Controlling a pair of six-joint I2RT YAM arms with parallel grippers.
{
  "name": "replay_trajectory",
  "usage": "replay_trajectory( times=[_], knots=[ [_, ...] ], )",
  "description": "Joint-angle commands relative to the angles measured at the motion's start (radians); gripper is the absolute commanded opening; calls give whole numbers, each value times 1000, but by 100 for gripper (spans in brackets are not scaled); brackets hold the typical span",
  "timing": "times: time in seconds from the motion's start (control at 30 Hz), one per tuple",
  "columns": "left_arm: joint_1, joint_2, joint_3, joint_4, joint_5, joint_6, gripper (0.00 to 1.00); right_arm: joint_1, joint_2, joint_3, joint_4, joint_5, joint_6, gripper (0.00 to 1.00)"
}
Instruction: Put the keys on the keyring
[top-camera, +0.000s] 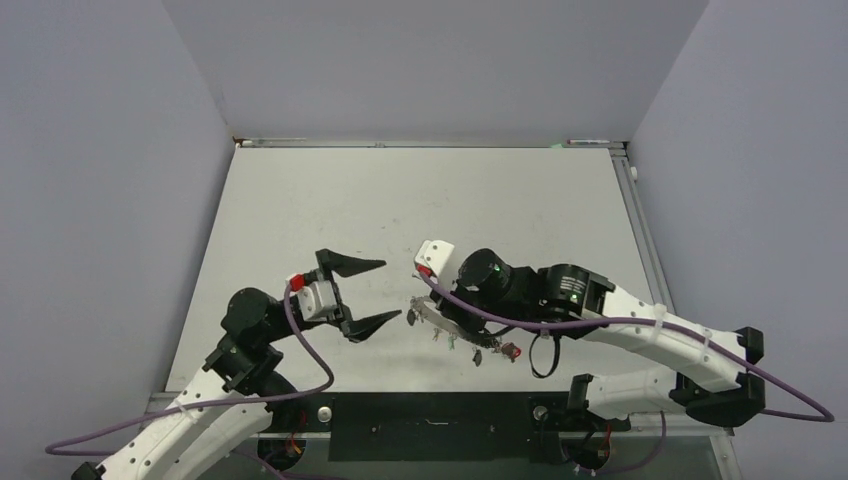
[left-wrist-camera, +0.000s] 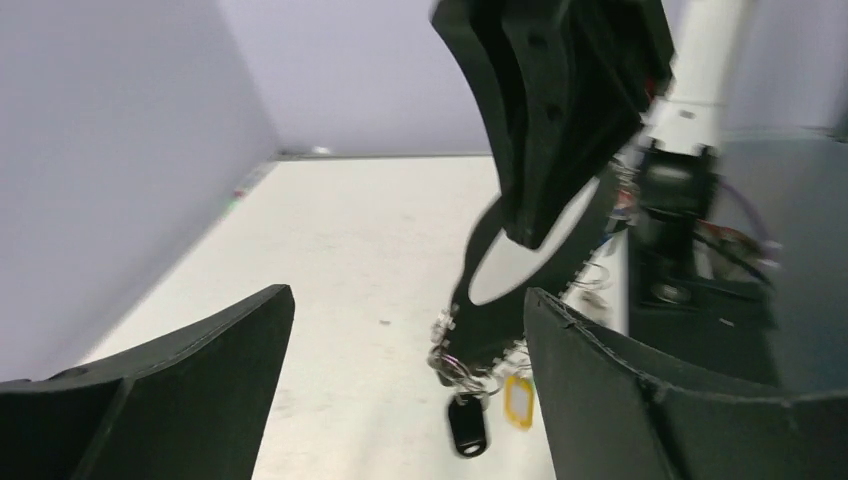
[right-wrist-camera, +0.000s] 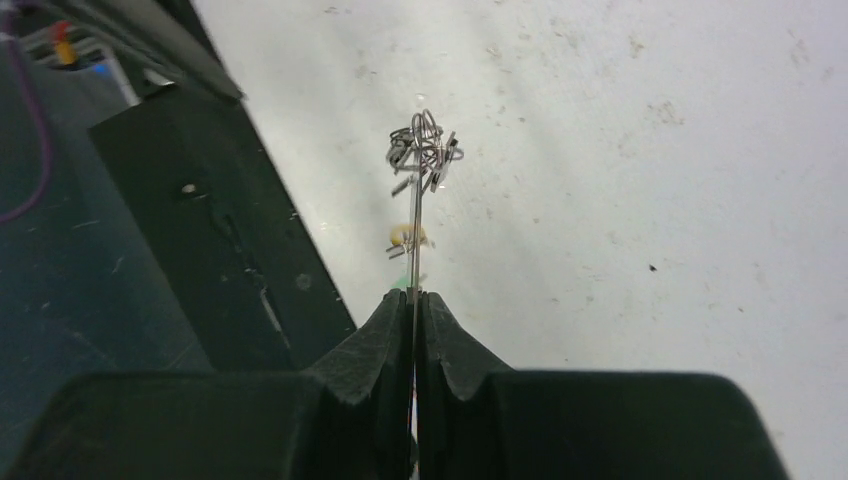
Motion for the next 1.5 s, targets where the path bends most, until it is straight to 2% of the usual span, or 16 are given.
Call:
replay_trajectory(
  times=[0.0, 0.07, 0.2, 0.23, 0.33, 0.43, 0.57, 0.73, 0.83, 0.93, 1.13, 1.3, 1.47],
  knots=[
    [58, -84, 42, -46, -347, 97, 83, -68, 153, 109, -102, 241, 47, 5],
    [89, -98, 40, -51, -479, 98, 83, -133, 239, 136, -151, 236, 62, 5],
    [133, -106, 47, -83, -631, 103, 83, -139, 290, 156, -89, 9, 8, 5],
    [138, -111, 49, -90, -661, 104, 83, -137, 285, 159, -67, -8, 6, 5],
    [142, -136, 40, -92, -692, 112, 83, -173, 294, 174, -59, 66, 9, 5],
    [142, -145, 40, -93, -700, 125, 84, -182, 309, 177, -30, -40, -4, 5],
    [143, -149, 44, -107, -723, 138, 84, -184, 346, 166, -24, 20, 7, 5],
    [144, -162, 41, -110, -777, 149, 84, -173, 395, 152, 12, -33, 4, 5],
    [145, -174, 31, -98, -831, 155, 87, -143, 425, 173, 42, -63, 20, 5],
    [148, -184, 24, -89, -875, 160, 98, -82, 479, 229, 51, -70, 38, 5],
    [153, -217, 12, -69, -942, 164, 96, -26, 573, 313, 168, -113, 153, 5],
    [154, -237, -1, -55, -966, 168, 96, -75, 580, 226, 292, -157, 235, 5],
    [155, -229, 2, -63, -941, 164, 96, -246, 556, -30, 452, -319, 264, 5]
  ],
)
